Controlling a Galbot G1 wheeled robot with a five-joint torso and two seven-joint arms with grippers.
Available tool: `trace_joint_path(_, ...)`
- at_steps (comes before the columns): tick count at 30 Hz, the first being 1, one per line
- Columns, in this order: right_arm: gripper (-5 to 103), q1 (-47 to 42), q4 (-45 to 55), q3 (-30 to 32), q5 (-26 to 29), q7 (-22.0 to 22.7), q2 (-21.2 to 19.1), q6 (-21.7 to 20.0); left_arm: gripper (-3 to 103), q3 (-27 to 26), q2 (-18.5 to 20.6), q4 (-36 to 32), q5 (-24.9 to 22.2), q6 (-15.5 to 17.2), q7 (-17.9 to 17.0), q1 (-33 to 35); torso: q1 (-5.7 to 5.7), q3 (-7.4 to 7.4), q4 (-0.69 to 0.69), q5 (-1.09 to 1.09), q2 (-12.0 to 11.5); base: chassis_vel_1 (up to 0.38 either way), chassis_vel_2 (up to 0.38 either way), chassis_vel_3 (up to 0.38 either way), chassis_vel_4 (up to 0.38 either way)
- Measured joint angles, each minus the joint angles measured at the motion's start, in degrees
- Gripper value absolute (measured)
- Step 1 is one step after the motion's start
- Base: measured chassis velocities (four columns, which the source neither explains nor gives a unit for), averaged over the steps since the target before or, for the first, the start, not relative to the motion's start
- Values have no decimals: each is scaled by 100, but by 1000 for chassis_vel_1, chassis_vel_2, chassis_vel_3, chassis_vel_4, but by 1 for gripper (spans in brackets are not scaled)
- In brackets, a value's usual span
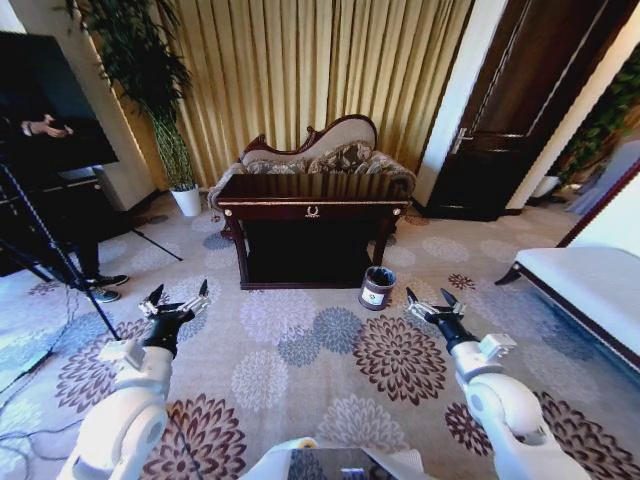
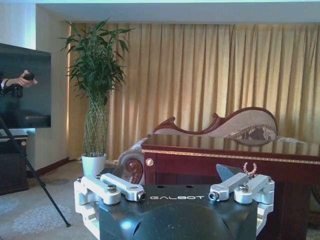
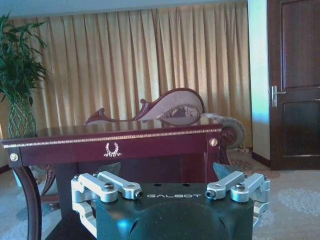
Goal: Move to the front of the table and place the trash on the table into the trash bin.
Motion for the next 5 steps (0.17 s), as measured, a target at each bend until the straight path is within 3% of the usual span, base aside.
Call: trace_joint_path(5,100,57,247,18,74,158,-3,-69,100,-65,45,-60,-149,-31,11,-24,0,-1,0,-1,0,0,0,0,0)
